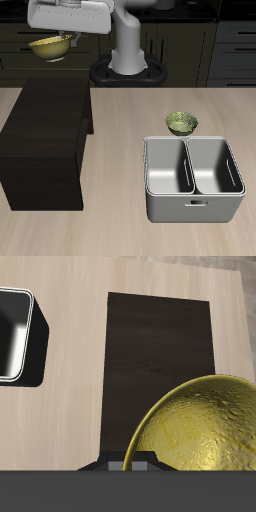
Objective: Place the yellow bowl on top of the shelf
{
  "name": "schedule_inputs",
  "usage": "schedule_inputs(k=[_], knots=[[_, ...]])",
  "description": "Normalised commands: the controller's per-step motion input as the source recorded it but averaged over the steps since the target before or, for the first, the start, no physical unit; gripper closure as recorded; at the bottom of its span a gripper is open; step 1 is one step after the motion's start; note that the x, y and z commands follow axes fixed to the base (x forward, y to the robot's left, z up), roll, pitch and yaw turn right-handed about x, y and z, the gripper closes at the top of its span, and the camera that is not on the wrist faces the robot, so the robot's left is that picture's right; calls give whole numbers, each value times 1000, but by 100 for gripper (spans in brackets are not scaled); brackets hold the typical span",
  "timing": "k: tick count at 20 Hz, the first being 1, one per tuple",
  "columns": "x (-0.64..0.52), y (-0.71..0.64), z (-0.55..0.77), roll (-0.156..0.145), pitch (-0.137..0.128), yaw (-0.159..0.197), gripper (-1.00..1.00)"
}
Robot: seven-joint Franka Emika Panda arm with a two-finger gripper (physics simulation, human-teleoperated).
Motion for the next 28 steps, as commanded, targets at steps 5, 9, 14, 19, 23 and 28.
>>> schedule_inputs(k=[5, 9, 14, 19, 23, 28], knots=[[83, 89, -126, 8, 4, 7, 100], [120, -8, -187, -16, 26, 15, 100], [47, -38, -182, -14, 15, -7, 100], [26, -6, -202, -23, 11, 10, 100], [55, -42, -187, -9, 22, -17, 100], [57, -71, -189, -18, 22, -11, 100]])
